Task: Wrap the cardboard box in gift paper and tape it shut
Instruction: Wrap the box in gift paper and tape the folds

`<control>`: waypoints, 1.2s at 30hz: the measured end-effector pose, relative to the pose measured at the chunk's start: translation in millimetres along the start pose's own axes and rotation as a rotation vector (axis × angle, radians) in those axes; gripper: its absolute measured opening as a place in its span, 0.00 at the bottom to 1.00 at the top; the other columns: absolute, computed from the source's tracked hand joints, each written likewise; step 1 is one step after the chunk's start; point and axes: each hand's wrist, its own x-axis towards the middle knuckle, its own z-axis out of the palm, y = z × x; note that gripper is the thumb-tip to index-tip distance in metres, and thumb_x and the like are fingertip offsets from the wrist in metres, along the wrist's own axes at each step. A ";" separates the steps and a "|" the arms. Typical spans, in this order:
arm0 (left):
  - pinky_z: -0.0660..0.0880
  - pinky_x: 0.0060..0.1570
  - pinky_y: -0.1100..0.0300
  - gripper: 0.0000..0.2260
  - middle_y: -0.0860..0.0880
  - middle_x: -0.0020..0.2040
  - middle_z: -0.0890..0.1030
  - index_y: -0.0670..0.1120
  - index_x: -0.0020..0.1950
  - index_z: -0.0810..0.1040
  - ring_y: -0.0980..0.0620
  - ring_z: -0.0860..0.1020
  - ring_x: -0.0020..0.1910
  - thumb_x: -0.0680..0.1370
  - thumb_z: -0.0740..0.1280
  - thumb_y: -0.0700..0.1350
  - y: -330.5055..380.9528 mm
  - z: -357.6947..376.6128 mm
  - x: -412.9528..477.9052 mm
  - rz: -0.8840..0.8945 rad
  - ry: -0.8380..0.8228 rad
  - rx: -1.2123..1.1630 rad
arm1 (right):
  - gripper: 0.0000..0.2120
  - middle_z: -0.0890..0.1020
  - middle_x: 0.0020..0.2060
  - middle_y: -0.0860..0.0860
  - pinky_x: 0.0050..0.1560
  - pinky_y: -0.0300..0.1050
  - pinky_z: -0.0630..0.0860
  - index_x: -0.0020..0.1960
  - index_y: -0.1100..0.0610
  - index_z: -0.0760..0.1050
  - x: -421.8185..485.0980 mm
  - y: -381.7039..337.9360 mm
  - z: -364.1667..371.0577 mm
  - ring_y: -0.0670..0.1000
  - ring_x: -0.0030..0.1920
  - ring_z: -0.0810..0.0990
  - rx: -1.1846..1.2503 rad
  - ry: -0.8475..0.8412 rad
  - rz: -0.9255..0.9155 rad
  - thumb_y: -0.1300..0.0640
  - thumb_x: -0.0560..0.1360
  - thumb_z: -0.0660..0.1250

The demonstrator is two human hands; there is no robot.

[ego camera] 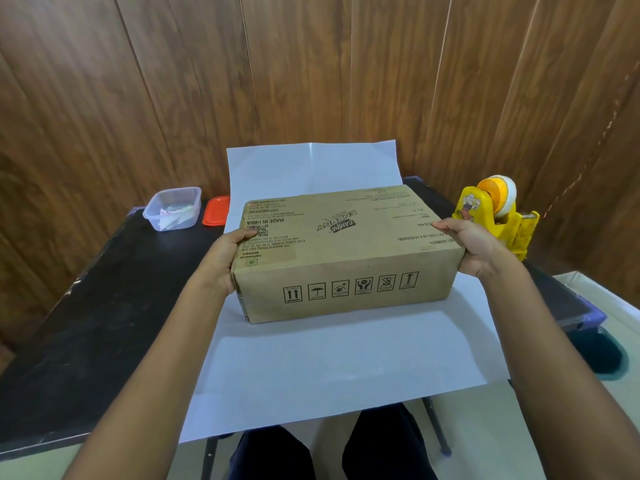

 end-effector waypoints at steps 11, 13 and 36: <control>0.81 0.35 0.56 0.07 0.45 0.38 0.85 0.42 0.50 0.78 0.48 0.84 0.35 0.79 0.60 0.40 -5.2 4.3 8.9 0.004 -0.014 0.028 | 0.11 0.86 0.38 0.54 0.34 0.42 0.82 0.53 0.59 0.76 0.3 -1.7 -7.0 0.51 0.36 0.85 0.027 -0.014 -0.011 0.59 0.80 0.55; 0.81 0.37 0.56 0.07 0.45 0.39 0.85 0.42 0.51 0.78 0.49 0.84 0.36 0.79 0.60 0.40 -2.7 3.4 8.8 -0.005 -0.010 0.068 | 0.11 0.86 0.38 0.54 0.34 0.42 0.82 0.53 0.59 0.76 0.1 -3.2 -7.5 0.51 0.36 0.85 0.020 -0.015 -0.011 0.59 0.80 0.54; 0.74 0.55 0.49 0.11 0.44 0.57 0.80 0.43 0.59 0.77 0.45 0.78 0.55 0.78 0.64 0.43 14.6 -14.2 6.5 0.015 0.047 0.382 | 0.12 0.86 0.38 0.55 0.33 0.43 0.82 0.55 0.60 0.75 3.2 -7.1 -4.3 0.52 0.37 0.85 0.004 -0.008 -0.005 0.60 0.80 0.54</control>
